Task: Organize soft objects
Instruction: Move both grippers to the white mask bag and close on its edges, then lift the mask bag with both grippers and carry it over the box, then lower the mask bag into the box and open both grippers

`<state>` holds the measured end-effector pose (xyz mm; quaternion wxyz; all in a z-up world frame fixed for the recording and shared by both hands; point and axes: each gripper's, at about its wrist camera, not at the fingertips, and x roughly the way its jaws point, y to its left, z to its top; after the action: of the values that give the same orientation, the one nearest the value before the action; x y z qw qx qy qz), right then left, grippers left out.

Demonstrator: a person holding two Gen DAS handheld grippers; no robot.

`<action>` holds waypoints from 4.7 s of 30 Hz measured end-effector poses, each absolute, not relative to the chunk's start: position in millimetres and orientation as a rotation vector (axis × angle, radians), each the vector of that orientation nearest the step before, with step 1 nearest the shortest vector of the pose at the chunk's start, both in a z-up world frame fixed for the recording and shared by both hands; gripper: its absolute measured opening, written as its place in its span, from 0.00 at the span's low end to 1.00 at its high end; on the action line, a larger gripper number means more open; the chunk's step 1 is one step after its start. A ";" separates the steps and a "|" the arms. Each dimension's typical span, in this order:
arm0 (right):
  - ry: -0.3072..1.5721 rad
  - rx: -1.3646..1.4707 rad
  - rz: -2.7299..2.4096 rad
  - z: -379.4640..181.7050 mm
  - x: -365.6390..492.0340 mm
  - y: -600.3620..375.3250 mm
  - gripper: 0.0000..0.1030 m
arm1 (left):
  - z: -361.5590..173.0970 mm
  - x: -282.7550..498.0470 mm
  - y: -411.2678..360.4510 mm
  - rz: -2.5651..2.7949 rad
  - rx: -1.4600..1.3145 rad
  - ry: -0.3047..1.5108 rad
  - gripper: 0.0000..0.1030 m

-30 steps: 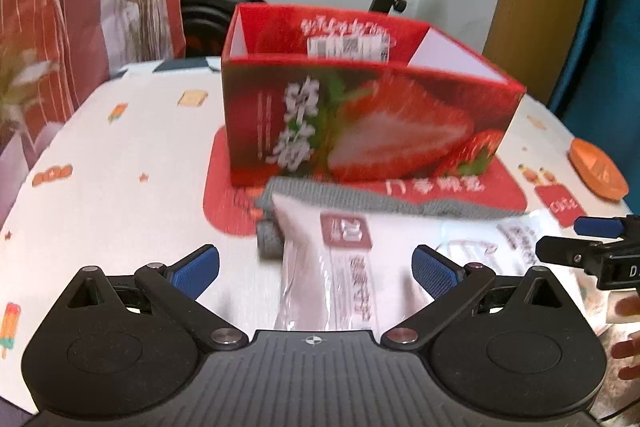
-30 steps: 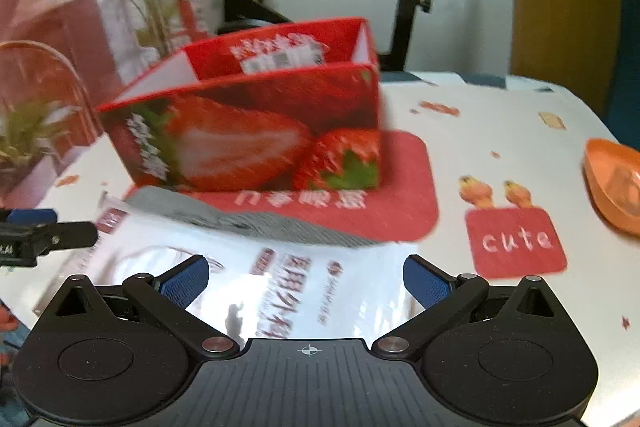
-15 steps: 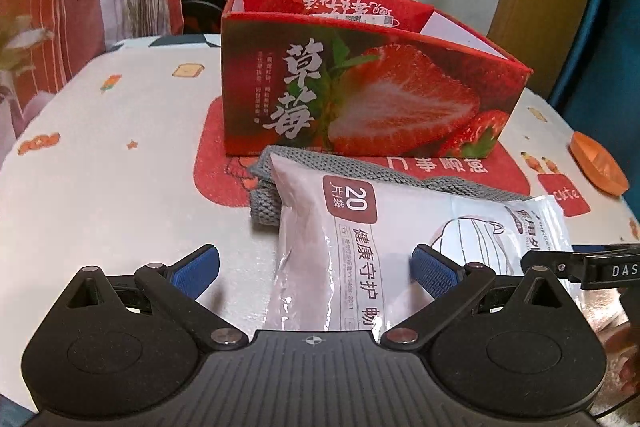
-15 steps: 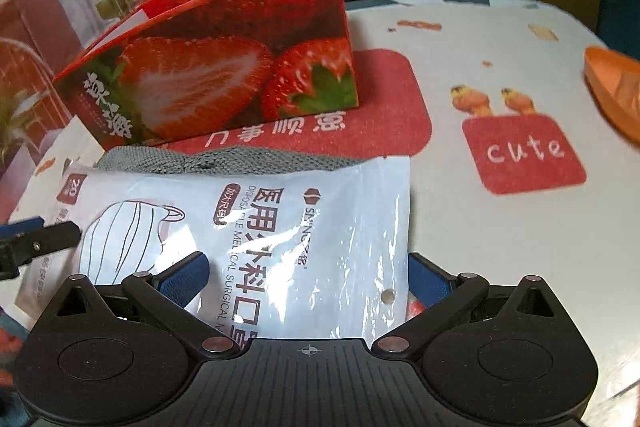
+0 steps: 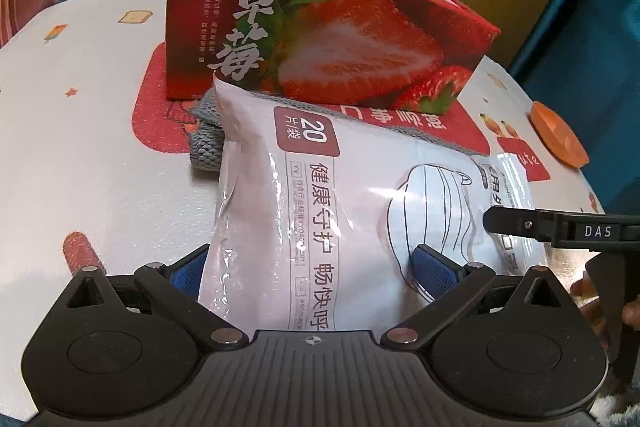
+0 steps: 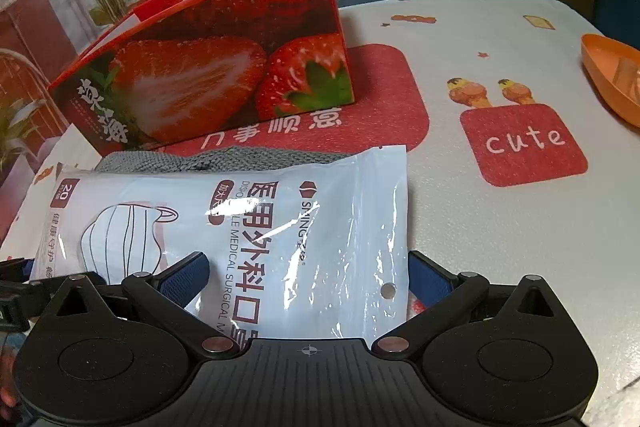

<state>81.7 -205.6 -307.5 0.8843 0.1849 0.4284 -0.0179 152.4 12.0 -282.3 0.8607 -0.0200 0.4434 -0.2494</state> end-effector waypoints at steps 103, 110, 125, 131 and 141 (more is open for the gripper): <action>0.379 0.200 0.120 -126.4 214.9 -248.7 0.25 | -143.8 278.7 4.5 -0.499 -0.171 0.513 0.58; 0.467 0.231 0.109 -161.3 255.1 -256.5 0.24 | -168.7 310.5 -1.6 -0.464 -0.121 0.631 0.59; 0.591 0.177 0.139 -199.2 277.0 -239.0 0.09 | -183.4 327.3 -4.9 -0.443 -0.023 0.704 0.59; 0.697 0.047 0.137 -199.1 295.2 -214.0 0.07 | -185.2 331.1 -10.8 -0.451 -0.028 0.699 0.58; 0.871 -0.058 0.105 -220.2 323.8 -193.8 0.12 | -185.1 331.2 -9.8 -0.446 -0.025 0.688 0.56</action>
<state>323.8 -193.8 -220.2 0.9050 -0.0280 0.4214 0.0506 331.2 -9.8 -185.1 0.9170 -0.0121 0.3344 -0.2169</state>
